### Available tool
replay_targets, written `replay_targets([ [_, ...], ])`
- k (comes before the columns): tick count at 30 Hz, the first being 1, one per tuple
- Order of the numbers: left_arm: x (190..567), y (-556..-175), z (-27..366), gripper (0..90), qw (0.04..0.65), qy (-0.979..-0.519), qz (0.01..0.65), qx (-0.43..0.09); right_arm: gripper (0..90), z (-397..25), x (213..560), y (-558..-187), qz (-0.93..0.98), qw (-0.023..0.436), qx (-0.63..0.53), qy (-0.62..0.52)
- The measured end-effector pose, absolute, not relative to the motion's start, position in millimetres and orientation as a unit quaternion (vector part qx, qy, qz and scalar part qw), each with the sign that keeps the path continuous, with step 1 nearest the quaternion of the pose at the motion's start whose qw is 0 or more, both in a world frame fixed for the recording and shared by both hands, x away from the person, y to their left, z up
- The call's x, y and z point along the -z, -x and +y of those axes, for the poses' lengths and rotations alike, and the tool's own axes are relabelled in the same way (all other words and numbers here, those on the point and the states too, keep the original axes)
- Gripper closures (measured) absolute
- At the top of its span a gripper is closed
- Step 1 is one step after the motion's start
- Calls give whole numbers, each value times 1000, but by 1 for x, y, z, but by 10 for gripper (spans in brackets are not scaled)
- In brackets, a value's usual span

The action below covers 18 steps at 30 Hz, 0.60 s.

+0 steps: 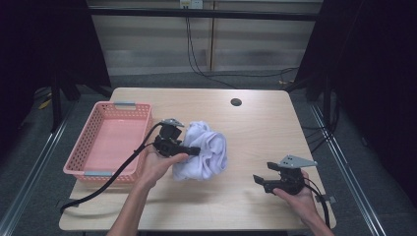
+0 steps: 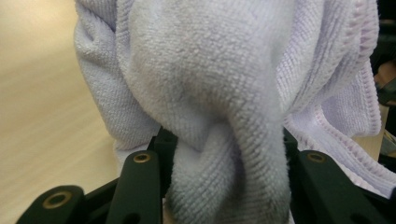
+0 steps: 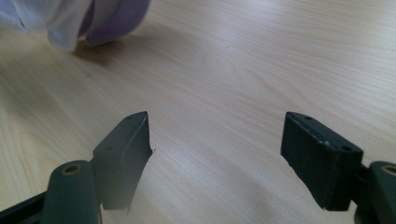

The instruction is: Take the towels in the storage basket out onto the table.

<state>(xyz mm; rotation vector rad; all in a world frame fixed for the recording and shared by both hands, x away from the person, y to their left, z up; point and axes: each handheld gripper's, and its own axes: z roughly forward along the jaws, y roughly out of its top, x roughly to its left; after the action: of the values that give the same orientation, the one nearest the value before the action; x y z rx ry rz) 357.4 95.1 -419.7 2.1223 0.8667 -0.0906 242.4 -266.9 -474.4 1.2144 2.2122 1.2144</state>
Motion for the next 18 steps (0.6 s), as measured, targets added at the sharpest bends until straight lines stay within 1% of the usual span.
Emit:
replay_targets([
  [7, 452, -355, 78, 579, 383, -857, 343, 38, 236, -266, 475, -243, 779, 168, -426, -429],
  [11, 467, -352, 72, 543, 382, -859, 338, 36, 236, -266, 475, -242, 781, 169, -424, -427],
  [15, 475, -350, 66, 479, 379, -866, 327, 22, 236, -265, 476, -242, 782, 167, -424, -425],
  [18, 474, -350, 68, 380, 386, -867, 313, 22, 236, -264, 476, -242, 782, 165, -424, -426],
])
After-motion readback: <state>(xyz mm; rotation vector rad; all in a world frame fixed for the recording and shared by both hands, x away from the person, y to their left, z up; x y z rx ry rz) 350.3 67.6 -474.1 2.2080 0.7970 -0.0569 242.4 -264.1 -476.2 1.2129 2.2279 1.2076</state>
